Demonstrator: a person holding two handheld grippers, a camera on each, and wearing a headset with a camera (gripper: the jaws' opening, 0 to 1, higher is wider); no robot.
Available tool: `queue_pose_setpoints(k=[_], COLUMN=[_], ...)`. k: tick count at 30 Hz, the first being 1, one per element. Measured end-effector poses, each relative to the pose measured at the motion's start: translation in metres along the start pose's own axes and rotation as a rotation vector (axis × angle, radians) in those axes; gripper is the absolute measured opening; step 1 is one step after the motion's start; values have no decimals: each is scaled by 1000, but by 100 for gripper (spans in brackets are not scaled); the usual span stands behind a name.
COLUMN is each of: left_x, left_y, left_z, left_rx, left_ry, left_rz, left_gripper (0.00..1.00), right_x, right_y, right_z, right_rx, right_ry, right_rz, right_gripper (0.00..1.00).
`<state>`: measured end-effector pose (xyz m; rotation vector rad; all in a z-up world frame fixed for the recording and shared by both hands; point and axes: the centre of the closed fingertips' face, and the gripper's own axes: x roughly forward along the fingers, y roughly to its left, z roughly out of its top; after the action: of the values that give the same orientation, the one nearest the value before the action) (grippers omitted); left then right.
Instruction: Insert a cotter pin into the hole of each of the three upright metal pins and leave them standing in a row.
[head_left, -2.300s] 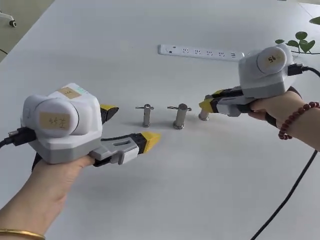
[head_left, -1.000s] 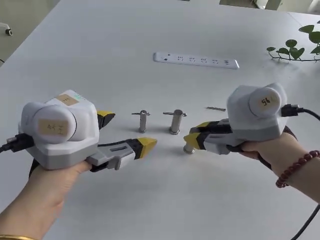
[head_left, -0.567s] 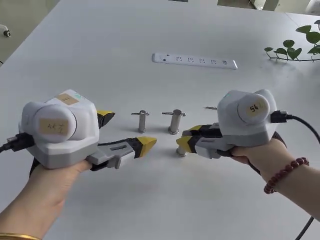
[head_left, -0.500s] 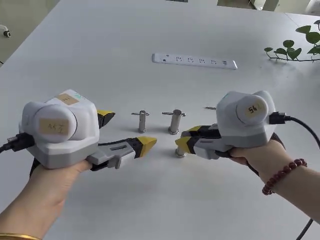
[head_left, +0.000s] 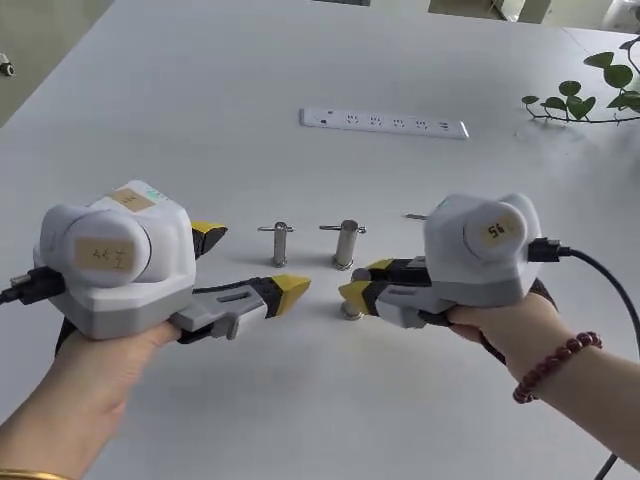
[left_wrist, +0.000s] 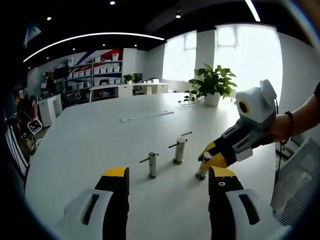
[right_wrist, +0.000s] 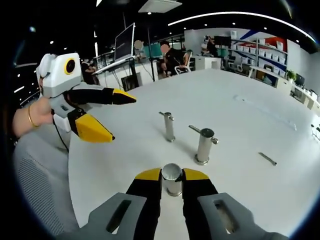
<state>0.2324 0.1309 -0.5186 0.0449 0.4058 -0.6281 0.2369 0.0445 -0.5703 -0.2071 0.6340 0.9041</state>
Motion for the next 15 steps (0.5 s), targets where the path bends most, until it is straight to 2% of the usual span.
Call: queue_pose_setpoints(k=[6, 11, 15], left_x=[0, 0, -1], left_y=[0, 1, 1], left_z=[-1, -2, -1], left_rx=[4, 2, 1], left_ry=[6, 6, 4], left_rz=[1, 2, 2], left_gripper=[63, 63, 64], right_x=[1, -3, -9], right_y=[5, 7, 4], right_z=[-11, -11, -7], right_rx=[-11, -29, -23], right_ry=[30, 28, 15], right_rz=[6, 14, 20], right_gripper=[16, 17, 19])
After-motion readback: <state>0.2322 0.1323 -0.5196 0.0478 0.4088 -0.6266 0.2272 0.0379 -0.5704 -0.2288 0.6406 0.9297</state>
